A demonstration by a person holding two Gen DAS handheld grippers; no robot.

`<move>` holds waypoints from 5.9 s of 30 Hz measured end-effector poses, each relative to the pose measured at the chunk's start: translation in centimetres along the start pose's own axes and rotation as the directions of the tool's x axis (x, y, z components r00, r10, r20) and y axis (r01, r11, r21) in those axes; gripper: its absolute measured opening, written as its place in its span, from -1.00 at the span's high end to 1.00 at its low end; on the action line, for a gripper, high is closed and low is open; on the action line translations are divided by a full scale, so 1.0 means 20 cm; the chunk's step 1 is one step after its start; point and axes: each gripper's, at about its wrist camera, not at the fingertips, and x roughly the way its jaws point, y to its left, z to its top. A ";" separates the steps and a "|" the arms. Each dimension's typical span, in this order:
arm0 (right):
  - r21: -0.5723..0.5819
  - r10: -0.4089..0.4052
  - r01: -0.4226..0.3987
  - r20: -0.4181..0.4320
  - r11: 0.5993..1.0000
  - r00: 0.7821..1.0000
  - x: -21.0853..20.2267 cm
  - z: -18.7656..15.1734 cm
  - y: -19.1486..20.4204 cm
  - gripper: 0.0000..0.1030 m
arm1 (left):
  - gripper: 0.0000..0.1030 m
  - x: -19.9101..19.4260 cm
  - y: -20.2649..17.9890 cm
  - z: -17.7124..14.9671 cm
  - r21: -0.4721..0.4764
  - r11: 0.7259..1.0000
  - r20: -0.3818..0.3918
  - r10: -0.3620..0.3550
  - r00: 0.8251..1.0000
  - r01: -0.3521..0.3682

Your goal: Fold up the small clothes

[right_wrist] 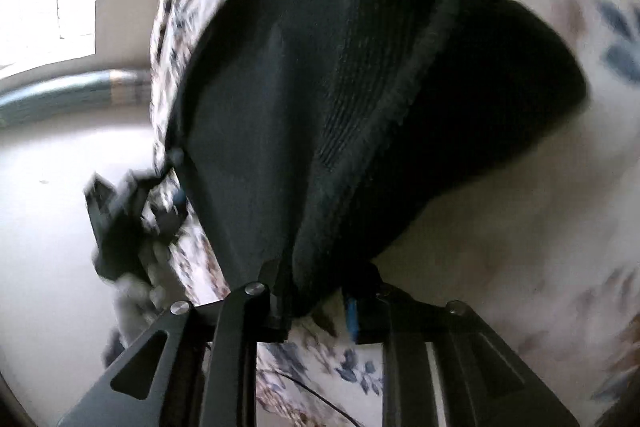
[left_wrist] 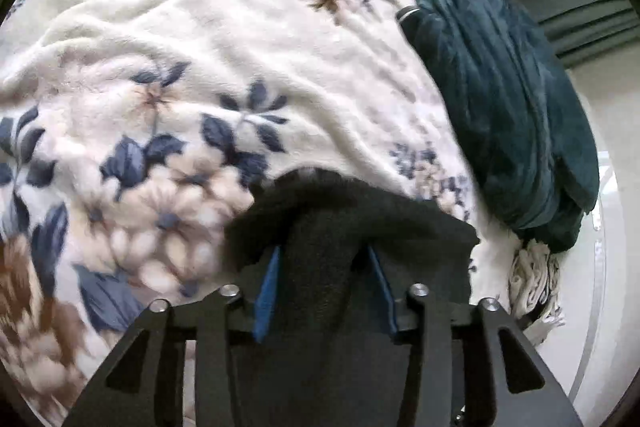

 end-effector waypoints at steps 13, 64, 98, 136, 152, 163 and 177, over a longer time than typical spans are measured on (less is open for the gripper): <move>0.154 0.083 -0.105 0.139 0.982 0.987 -0.05 0.21 -0.24 -0.20 | -0.05 0.05 0.13 -0.51 -0.082 0.992 -0.022 -0.100 0.995 0.098; -0.428 -0.175 0.221 0.146 0.876 0.974 -0.03 0.65 0.34 0.86 | -0.18 -0.12 0.29 -0.23 -0.017 1.000 0.040 0.008 0.999 -0.008; -0.186 -0.257 0.249 -0.019 0.950 0.966 -0.39 0.35 0.04 0.13 | -0.18 -0.10 0.13 -0.28 0.093 0.992 0.011 0.086 0.996 -0.087; -0.342 -0.291 0.348 0.207 0.873 0.934 -0.13 0.78 0.33 0.89 | -0.22 0.12 0.15 -0.05 0.090 0.984 0.026 0.152 0.988 -0.153; -0.172 -0.030 -0.002 -0.184 0.985 0.982 -0.10 0.51 -0.18 -0.58 | -0.41 0.00 0.33 -0.45 -0.065 0.988 -0.103 -0.149 0.983 0.143; -0.238 0.012 -0.070 -0.237 0.969 0.971 0.15 0.41 0.05 0.50 | 0.51 0.01 0.11 -0.43 0.088 0.985 -0.063 -0.140 0.988 0.146; -0.298 0.100 -0.126 -0.102 0.946 0.990 -0.02 0.50 0.55 0.57 | 0.56 -0.24 -0.06 0.12 0.191 0.974 0.012 -0.130 0.991 0.125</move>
